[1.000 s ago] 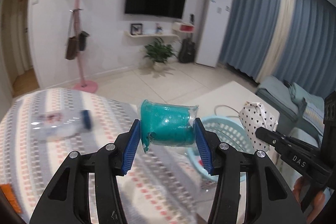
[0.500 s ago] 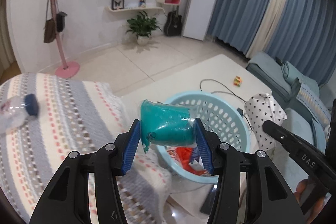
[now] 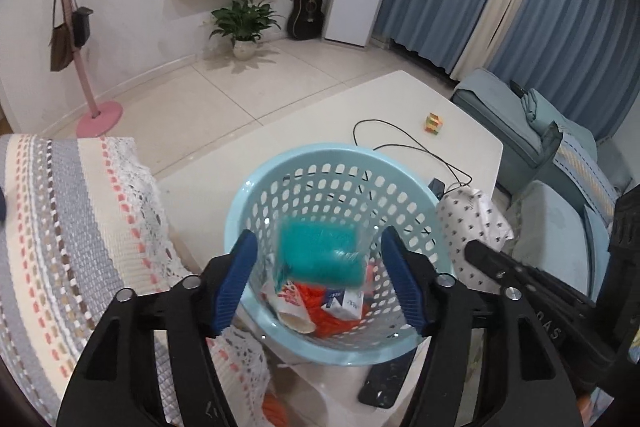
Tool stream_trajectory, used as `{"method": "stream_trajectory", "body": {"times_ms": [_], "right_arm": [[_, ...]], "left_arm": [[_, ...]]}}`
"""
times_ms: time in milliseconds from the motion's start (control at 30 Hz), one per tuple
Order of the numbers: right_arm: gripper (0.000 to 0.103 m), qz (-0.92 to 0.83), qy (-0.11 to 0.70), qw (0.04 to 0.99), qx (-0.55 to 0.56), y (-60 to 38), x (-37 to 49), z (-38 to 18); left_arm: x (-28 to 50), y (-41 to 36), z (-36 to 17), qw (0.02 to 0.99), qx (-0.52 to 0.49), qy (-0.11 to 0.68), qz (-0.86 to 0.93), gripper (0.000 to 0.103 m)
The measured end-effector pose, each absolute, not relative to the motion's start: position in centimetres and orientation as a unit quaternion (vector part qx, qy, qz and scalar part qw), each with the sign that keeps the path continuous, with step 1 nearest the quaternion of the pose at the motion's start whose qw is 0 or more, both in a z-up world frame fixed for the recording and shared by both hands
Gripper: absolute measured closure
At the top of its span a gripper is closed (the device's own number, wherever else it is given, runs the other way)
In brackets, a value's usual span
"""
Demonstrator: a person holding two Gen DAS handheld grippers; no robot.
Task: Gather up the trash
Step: 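Carry packet and paper over the blue basket and open both tools, then move both tools back toward the orange bag and water bottle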
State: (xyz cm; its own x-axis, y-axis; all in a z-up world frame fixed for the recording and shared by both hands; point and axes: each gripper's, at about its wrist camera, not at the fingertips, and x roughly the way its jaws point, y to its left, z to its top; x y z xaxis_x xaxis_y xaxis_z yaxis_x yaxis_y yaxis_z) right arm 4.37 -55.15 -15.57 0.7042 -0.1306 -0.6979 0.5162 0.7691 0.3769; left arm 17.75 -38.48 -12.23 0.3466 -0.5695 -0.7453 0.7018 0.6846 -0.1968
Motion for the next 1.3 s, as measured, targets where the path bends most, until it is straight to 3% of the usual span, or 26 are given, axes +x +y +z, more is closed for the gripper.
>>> {"method": "stream_trajectory", "body": {"times_ms": [200, 500, 667, 800, 1300], "right_arm": [[0.075, -0.171, 0.339, 0.883, 0.276, -54.7, 4.5, -16.0], [0.074, -0.151, 0.315, 0.901, 0.257, -52.4, 4.3, -13.1], [0.058, -0.129, 0.299, 0.917, 0.231, -49.5, 4.9, -11.0], [0.056, -0.099, 0.289, 0.929, 0.211, -46.7, 5.7, -9.3], [0.031, 0.049, 0.285, 0.952, 0.101, -31.6, 13.7, -4.8]], "left_arm": [[17.9, -37.3, -11.7, 0.821, 0.065, 0.414, -0.387, 0.035], [17.2, -32.8, -9.1, 0.838, 0.041, 0.39, -0.379, 0.034], [16.5, -28.9, -6.9, 0.855, 0.023, 0.367, -0.366, 0.034], [16.3, -25.3, -5.1, 0.87, 0.007, 0.349, -0.349, 0.034], [16.1, -3.2, -2.7, 0.936, -0.022, 0.318, -0.148, 0.032]]}}
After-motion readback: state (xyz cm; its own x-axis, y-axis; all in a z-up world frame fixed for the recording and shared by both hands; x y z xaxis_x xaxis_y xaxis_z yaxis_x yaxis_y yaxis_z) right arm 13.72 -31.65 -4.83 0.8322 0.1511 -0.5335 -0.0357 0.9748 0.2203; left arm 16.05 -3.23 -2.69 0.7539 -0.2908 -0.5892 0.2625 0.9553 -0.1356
